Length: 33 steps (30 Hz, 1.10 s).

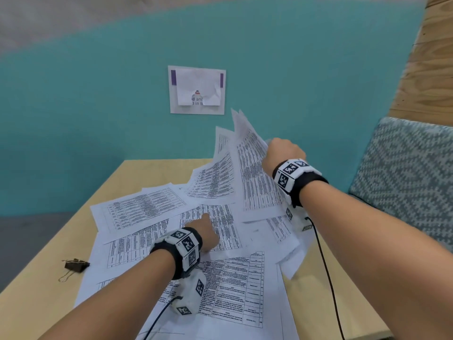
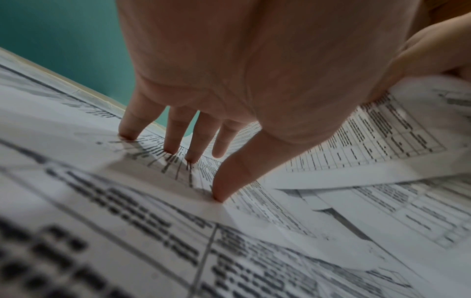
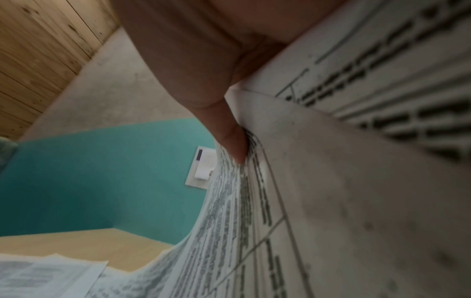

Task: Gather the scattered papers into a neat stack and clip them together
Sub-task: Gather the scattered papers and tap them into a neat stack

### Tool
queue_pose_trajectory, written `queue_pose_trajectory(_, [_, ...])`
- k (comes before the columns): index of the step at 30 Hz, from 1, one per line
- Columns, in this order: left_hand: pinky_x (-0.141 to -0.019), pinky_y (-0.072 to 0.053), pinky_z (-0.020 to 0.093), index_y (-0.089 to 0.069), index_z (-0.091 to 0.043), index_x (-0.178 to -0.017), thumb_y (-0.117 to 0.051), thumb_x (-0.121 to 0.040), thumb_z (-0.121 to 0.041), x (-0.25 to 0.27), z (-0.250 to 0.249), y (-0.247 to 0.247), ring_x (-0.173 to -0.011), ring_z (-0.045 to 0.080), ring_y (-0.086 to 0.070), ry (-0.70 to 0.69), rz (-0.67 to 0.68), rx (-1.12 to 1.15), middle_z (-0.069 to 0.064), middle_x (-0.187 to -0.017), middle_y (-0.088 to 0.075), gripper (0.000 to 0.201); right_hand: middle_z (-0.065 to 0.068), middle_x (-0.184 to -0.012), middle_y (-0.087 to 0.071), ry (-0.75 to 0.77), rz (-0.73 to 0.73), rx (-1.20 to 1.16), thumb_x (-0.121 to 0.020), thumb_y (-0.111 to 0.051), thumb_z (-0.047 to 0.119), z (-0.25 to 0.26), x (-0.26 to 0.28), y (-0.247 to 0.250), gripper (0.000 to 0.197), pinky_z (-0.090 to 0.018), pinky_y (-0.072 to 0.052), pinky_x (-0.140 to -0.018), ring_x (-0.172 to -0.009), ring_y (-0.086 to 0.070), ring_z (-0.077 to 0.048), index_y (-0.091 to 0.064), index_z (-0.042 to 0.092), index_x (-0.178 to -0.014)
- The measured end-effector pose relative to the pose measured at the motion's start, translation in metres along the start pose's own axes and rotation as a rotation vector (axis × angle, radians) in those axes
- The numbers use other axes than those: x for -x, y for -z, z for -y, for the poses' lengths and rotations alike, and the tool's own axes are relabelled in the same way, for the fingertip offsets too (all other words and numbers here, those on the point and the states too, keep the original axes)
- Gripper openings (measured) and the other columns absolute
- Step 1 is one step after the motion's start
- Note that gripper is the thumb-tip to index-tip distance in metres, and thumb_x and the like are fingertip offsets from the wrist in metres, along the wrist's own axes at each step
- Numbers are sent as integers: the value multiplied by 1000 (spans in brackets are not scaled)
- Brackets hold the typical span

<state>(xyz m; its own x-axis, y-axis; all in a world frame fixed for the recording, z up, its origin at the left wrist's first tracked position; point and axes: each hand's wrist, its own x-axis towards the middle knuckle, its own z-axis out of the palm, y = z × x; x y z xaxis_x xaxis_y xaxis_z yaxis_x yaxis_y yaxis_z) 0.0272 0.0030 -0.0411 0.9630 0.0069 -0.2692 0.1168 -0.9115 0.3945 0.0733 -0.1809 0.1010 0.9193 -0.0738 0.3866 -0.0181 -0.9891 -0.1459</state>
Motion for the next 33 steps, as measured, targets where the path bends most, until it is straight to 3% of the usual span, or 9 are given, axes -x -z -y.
queue_pose_trajectory(3, [-54,-41,23,-24,-8,-151,-47,-98,-13,2,-1,0,-71,15,-53,-1,-8,-14,1,-82,-52,58,-14,-101,-70,34,-106,0,-94,-57,14,9,-4,23,26,-37,-52,-70,-94,-68,-35,-61,6,-118])
queue_pose_trajectory(7, [-53,-42,24,-22,-8,-153,-48,-96,-10,3,-2,2,-72,17,-53,6,-8,-11,1,-83,-51,62,-13,-89,-65,63,-270,-95,-92,-56,15,18,-9,51,5,-36,-47,-65,-89,-68,-37,-57,11,-89])
queue_pose_trajectory(13, [-53,-42,25,-21,-9,-153,-49,-93,-6,-1,0,2,-82,22,-56,16,26,5,4,-91,-56,66,-16,-101,-71,33,-598,-494,-95,-49,24,16,-17,85,20,-41,-52,-78,-94,-65,-39,-66,13,-93])
queue_pose_trajectory(17, [-64,-54,29,-30,-11,-149,-53,-93,-8,-6,4,3,-85,20,-63,8,25,63,3,-98,-60,61,0,-72,-59,-53,-686,-835,-93,-57,26,12,-25,94,30,-32,-45,-69,-73,-53,-27,-46,24,-66])
queue_pose_trajectory(21, [-63,-51,27,-41,-17,-144,-52,-95,-15,-10,15,7,-94,20,-63,7,-36,183,5,-118,-59,50,15,-65,-26,-137,-613,-1187,-90,-69,24,14,-24,79,51,-17,-24,-48,-53,-25,-1,-25,28,-64])
queue_pose_trajectory(24, [-54,-42,23,-56,-16,-132,-59,-93,-11,-14,25,21,-78,16,-58,20,-149,439,7,-110,-61,39,12,-68,-44,-175,-508,-1369,-87,-75,20,14,-22,55,40,-20,-39,-58,-60,-44,-5,-41,24,-65])
queue_pose_trajectory(27, [-73,-50,30,-64,-9,-125,-59,-99,-11,-18,38,41,-88,23,-62,15,-260,805,11,-111,-67,27,11,-79,-55,-238,-352,-1525,-88,-76,14,11,-19,28,28,-19,-44,-62,-70,-54,-6,-51,20,-75])
queue_pose_trajectory(29, [-94,-52,44,-63,-7,-125,-47,-105,-15,-18,46,54,-112,31,-64,5,-246,1104,13,-123,-68,27,8,-95,-55,-291,-240,-1628,-87,-77,13,8,-17,8,22,-28,-49,-82,-82,-55,-10,-57,9,-96])
queue_pose_trajectory(33, [-103,-49,48,-60,-16,-121,-44,-104,-25,-16,61,66,-133,42,-53,-4,-225,1428,21,-147,-54,24,-13,-143,-52,-412,-102,-1655,-79,-85,17,5,-18,-37,79,-46,-40,-112,-126,-52,-29,-40,-5,-141])
